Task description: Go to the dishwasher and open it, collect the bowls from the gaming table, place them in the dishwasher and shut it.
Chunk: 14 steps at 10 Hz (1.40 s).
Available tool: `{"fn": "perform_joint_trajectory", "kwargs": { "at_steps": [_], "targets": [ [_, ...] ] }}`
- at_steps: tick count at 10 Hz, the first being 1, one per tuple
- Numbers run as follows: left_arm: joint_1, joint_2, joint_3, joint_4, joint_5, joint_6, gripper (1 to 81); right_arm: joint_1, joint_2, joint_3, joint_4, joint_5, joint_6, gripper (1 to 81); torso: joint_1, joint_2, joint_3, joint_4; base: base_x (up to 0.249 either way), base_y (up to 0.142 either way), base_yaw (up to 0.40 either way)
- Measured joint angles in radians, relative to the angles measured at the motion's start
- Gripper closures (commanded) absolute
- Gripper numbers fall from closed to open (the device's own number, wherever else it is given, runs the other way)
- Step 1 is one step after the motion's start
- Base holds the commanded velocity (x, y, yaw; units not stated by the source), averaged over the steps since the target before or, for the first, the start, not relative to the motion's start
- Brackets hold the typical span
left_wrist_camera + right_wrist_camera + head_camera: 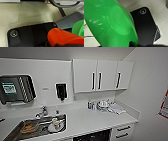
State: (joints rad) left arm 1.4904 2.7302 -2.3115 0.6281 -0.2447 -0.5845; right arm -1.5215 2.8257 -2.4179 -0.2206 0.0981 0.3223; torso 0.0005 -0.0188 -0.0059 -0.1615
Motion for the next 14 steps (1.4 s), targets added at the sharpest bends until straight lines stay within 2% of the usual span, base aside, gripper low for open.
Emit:
{"fn": "perform_joint_trajectory", "kwargs": {
  "at_steps": [3,6,8,10,14],
  "targets": [
    [-0.002,-0.075,0.094,0.0,-0.004,0.0,81.1,-0.01,-0.008,0.004,0.001,0.007,0.008,81.1,0.0,0.0,-0.011,0.0,0.0,0.0,0.0],
    [-0.004,-0.146,0.16,0.004,-0.08,0.006,81.1,0.006,-0.008,0.005,0.005,0.016,0.011,81.1,-0.001,0.0,-0.091,0.0,0.0,0.0,0.0],
    [-0.007,-0.191,0.179,0.025,-0.155,0.006,81.1,0.011,-0.009,0.005,0.007,0.016,0.011,81.1,0.0,0.0,-0.131,0.0,0.0,0.0,0.0],
    [-0.03,-0.269,0.221,0.049,-0.246,0.006,81.1,0.017,-0.008,0.005,0.007,0.016,0.01,81.1,0.0,0.001,-0.14,0.0,0.0,0.0,0.0],
    [-0.124,-0.466,0.41,0.062,-0.275,0.006,81.1,0.018,-0.005,0.004,0.008,0.016,0.01,81.1,0.0,0.001,-0.138,0.0,0.0,0.0,0.0]
  ]
}}
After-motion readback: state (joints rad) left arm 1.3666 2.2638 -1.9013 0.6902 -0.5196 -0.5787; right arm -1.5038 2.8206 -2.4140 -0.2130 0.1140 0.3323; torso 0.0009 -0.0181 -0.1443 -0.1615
